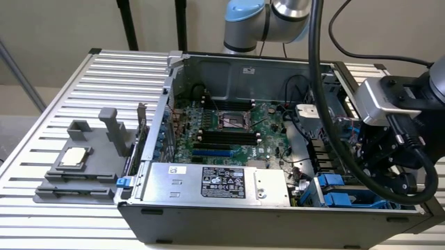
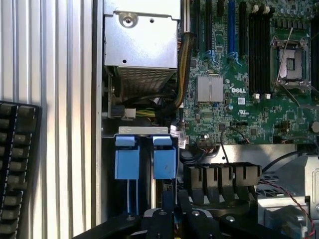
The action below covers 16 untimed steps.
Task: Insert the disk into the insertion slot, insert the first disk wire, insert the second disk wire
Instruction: 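Insert the second disk wire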
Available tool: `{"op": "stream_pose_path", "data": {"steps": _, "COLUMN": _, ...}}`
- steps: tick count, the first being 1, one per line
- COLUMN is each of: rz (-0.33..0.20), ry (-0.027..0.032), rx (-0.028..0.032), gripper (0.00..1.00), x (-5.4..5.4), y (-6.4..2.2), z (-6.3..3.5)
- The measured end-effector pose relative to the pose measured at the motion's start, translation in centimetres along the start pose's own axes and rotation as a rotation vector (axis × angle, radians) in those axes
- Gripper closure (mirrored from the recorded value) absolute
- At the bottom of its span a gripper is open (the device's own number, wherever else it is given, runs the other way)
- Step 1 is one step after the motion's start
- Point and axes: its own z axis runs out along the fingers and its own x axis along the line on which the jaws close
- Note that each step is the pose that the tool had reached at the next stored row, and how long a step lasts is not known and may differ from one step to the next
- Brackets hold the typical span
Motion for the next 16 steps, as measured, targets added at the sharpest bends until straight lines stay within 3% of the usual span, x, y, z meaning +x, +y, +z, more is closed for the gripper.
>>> {"op": "stream_pose_path", "data": {"steps": 16, "rz": -0.001, "ry": -0.0081, "rx": 0.005, "gripper": 0.84, "x": 0.13, "y": 0.06, "z": 0.61}}
